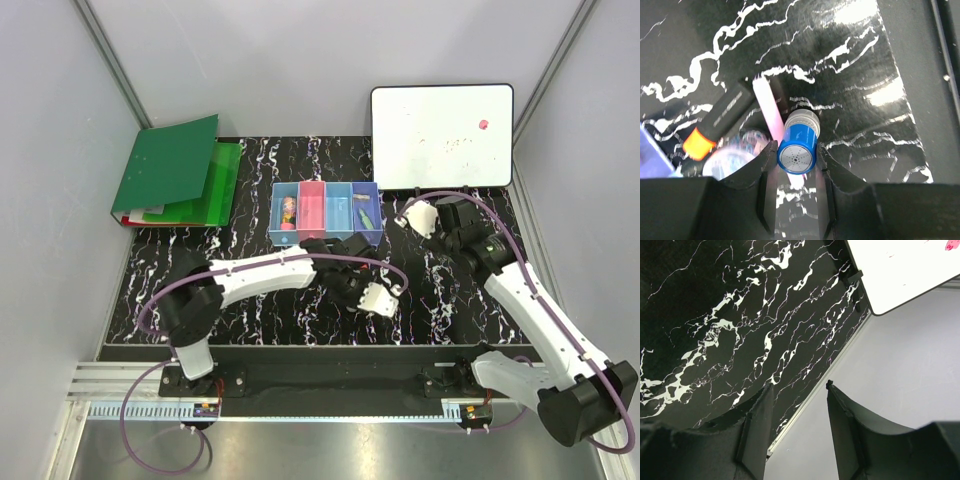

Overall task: Sort the stationery into containers
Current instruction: Pick up the stationery from the center of the board, then place the stationery in the storage box.

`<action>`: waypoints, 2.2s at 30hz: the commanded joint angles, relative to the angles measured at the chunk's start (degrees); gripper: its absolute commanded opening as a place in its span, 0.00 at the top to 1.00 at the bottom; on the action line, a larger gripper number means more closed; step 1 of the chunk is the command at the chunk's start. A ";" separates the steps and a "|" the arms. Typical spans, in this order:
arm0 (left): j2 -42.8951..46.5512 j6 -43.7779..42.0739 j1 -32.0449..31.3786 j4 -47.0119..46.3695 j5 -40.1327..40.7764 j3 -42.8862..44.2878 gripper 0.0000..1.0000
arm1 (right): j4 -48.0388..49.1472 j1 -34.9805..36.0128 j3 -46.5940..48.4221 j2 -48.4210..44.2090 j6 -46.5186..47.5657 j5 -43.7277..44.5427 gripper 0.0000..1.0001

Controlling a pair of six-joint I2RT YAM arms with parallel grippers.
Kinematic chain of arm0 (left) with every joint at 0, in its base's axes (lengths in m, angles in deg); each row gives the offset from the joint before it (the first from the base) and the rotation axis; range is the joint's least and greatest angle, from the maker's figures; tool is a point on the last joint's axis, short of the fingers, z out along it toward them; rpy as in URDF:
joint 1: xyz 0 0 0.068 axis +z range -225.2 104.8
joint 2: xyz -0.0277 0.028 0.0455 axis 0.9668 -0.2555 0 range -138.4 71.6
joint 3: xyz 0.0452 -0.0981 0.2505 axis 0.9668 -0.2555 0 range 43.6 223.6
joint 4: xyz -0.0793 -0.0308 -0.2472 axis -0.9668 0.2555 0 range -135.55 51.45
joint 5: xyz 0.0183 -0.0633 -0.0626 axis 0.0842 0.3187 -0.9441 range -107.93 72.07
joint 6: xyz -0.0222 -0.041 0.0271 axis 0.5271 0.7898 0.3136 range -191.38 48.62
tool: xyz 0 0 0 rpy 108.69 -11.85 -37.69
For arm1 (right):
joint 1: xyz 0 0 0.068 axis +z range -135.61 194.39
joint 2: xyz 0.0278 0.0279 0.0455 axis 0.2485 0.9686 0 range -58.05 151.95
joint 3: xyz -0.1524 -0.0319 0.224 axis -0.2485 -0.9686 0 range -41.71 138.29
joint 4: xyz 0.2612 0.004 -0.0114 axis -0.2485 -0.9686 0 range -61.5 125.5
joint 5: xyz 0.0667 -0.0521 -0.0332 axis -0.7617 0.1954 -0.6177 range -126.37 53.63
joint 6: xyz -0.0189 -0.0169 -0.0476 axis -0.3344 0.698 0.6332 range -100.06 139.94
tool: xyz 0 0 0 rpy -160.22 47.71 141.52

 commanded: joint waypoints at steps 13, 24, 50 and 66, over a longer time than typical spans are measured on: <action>10.58 6.94 14.31 8.23 8.02 11.27 1.00 | 2.72 -1.10 -0.80 -1.82 0.84 1.21 0.46; -16.30 2.28 31.20 12.63 3.89 40.18 1.00 | 2.90 -1.80 0.25 0.02 0.75 1.56 0.46; -28.45 2.10 33.22 8.67 5.38 44.06 0.73 | 3.07 -2.59 1.40 0.46 -0.48 0.77 0.46; -24.25 3.68 33.22 5.33 8.56 43.01 0.41 | 2.55 -3.47 1.22 -0.68 -0.92 0.42 0.46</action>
